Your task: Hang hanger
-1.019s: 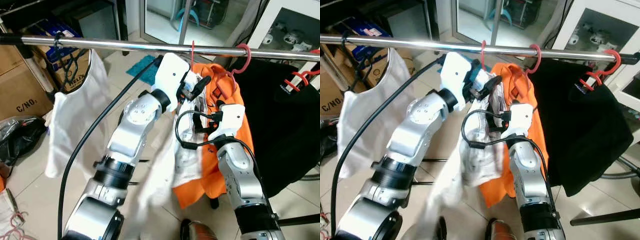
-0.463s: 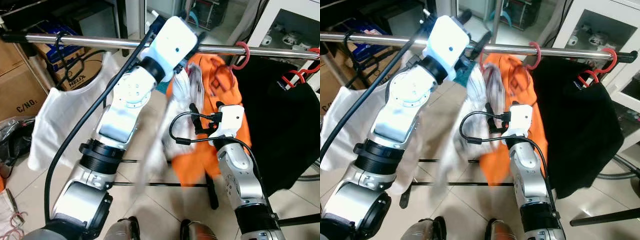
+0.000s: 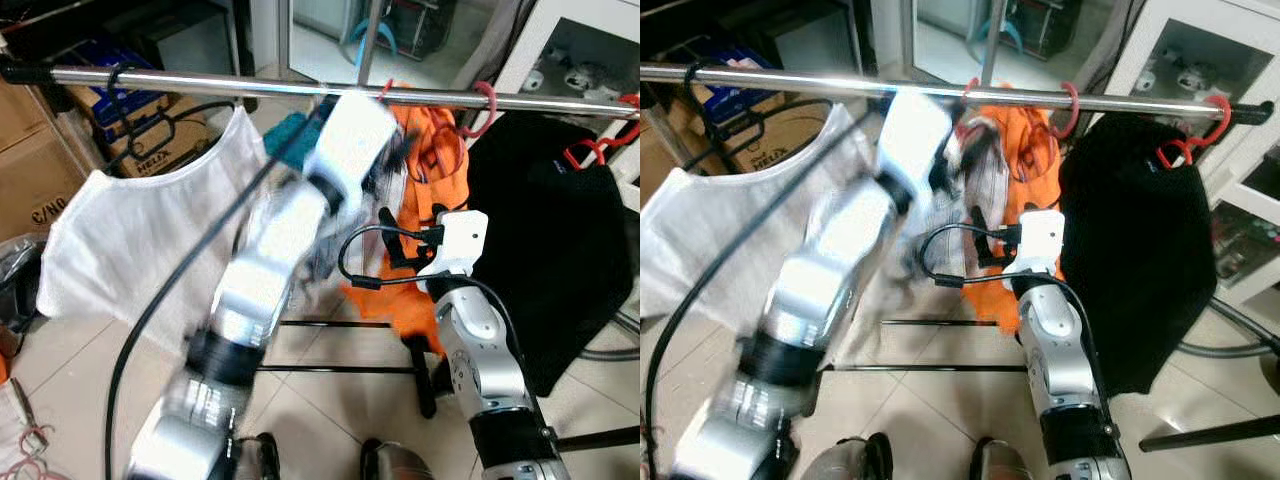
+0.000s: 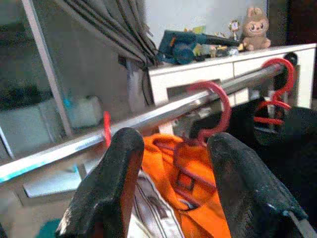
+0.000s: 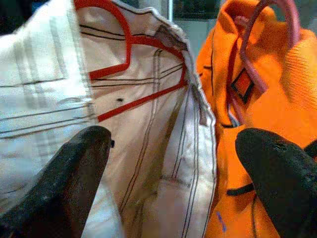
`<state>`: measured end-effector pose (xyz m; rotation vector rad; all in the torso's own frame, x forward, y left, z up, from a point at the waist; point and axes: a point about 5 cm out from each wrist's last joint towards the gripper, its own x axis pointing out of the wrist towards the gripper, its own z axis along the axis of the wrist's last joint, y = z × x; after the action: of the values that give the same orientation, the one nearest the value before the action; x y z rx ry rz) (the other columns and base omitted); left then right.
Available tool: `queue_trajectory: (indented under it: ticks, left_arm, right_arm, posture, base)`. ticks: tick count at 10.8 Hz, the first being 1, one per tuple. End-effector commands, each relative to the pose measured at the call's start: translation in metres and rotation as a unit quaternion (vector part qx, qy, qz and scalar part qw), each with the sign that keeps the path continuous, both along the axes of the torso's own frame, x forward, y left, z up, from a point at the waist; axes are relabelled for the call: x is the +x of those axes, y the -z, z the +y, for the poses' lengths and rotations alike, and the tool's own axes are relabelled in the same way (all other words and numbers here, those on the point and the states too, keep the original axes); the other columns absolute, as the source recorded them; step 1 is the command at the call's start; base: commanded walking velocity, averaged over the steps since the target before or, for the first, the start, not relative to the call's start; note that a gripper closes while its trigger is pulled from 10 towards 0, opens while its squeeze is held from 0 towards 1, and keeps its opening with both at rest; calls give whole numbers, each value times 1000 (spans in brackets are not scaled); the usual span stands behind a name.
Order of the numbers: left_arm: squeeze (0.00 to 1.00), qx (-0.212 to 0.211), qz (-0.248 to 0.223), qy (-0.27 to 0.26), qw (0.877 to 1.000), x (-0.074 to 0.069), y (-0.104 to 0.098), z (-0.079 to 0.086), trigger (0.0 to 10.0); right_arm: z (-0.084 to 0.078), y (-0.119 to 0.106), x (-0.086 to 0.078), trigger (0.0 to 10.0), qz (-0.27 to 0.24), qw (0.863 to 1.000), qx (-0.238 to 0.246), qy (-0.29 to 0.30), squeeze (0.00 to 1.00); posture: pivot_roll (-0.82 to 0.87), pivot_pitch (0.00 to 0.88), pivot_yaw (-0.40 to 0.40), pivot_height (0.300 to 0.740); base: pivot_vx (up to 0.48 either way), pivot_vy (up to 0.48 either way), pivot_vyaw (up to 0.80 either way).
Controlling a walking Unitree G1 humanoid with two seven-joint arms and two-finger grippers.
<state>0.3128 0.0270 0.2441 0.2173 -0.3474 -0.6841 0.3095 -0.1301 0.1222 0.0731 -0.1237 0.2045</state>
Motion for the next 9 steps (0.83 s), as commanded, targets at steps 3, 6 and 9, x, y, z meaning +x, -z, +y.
queue_trajectory:
  ticks: [3,6,9]
  left_arm:
    - [1000,12,-23,-35,999,-11,6,7,10000]
    - [1000,-2,56,-95,994,17,30,25,10000]
    - [1000,-5,75,-72,995,34,31,23,10000]
  right_arm:
    - [-2,1,1,10000,3,1000,-2,4,0]
    - [3,0,3,10000,4,1000,0,-4,0]
    - [2,0,3,10000,4,1000,-2,-3,0]
  posture:
    - [-112,147,-50,740]
    - [-105,148,-55,740]
    - [-116,145,-54,740]
  base:
    - [0,0,0]
    - [0,0,0]
    - [0,0,0]
